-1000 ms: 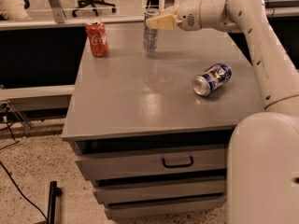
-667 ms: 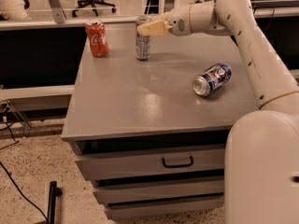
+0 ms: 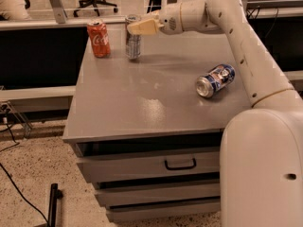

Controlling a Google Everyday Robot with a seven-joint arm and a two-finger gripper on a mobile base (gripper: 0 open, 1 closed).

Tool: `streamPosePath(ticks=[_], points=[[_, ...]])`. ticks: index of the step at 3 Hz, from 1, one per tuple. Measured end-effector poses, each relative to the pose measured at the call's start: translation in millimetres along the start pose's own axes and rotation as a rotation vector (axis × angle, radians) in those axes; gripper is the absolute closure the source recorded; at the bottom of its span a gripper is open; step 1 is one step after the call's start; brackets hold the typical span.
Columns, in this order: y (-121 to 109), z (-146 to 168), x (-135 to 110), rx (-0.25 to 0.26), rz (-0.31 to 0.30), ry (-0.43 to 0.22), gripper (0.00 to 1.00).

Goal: Move redbull can near coke can

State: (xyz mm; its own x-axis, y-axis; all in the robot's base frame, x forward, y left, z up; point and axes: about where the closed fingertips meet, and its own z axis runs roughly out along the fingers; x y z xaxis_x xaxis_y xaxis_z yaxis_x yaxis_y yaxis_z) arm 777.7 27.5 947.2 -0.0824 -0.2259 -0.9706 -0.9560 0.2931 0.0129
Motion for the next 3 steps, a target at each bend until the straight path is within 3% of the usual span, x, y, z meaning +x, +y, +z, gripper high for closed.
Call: streamPosePath(ticks=[1, 3], points=[[6, 12, -12, -0.025, -0.043, 0.008, 1.0], [1, 26, -7, -0.04, -0.085, 0.051, 1.0]])
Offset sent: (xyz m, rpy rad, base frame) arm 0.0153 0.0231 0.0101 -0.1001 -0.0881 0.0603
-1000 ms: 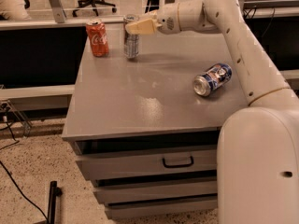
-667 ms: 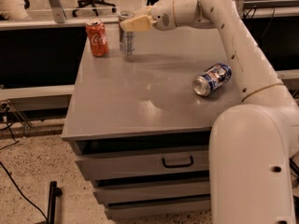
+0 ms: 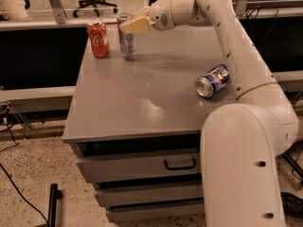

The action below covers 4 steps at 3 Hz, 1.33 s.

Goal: Move redbull can near coke can

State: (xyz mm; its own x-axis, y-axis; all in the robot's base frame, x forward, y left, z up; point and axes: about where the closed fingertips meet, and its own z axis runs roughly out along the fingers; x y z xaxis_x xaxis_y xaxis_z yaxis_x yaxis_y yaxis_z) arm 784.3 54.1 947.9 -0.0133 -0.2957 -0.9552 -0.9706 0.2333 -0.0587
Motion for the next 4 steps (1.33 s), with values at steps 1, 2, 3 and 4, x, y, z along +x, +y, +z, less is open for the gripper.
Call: streamPosePath(ticks=[1, 2, 3, 4], points=[[2, 5, 2, -0.019, 0.008, -0.001, 0.84], [4, 13, 6, -0.042, 0.018, -0.009, 0.61], [5, 21, 9, -0.061, 0.017, -0.011, 0.38], [6, 28, 10, -0.077, 0.013, -0.018, 0.14]])
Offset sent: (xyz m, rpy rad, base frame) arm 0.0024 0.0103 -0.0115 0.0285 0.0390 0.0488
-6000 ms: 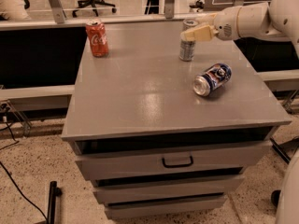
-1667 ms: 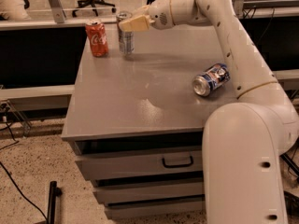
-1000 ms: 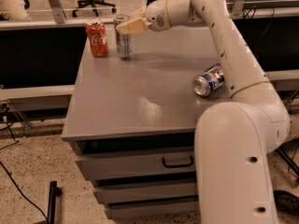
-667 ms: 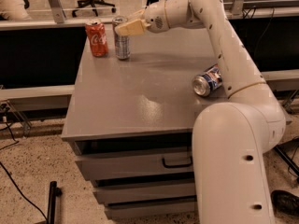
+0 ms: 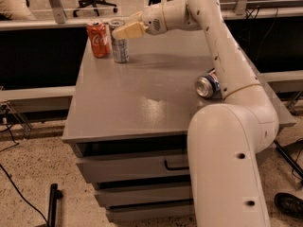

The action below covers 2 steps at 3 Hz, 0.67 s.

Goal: Move redbull can near coke can

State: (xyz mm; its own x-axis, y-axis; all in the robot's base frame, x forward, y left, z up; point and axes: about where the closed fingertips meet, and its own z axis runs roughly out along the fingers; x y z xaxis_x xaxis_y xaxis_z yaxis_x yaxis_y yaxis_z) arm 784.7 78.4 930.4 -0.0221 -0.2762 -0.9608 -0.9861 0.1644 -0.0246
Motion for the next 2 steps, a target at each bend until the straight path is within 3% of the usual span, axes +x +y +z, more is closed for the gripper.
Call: streamPosePath(ticks=[1, 2], points=[[0.8, 2.3, -3.7, -0.01, -0.011, -0.01, 0.0], [-1.3, -4.1, -9.2, 0.001, -0.026, -0.009, 0.0]])
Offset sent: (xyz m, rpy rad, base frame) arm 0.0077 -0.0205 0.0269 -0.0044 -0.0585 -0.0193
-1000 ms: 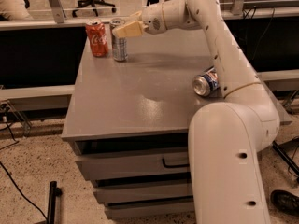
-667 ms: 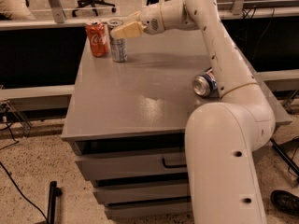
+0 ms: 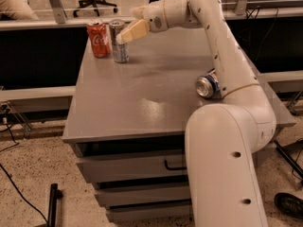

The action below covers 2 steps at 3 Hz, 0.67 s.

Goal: Move redbull can near coke can

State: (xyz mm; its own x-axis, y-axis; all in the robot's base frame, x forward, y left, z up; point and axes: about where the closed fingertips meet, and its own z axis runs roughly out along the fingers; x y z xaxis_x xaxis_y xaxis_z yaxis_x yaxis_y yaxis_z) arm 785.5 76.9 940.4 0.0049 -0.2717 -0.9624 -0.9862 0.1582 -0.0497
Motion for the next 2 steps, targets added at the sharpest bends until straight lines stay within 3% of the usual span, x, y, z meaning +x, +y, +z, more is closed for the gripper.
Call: streamPosePath(ticks=[1, 2], points=[[-8, -23, -5, 0.052, -0.003, 0.023, 0.0], [-18, -64, -8, 0.137, 0.028, 0.032, 0.0]])
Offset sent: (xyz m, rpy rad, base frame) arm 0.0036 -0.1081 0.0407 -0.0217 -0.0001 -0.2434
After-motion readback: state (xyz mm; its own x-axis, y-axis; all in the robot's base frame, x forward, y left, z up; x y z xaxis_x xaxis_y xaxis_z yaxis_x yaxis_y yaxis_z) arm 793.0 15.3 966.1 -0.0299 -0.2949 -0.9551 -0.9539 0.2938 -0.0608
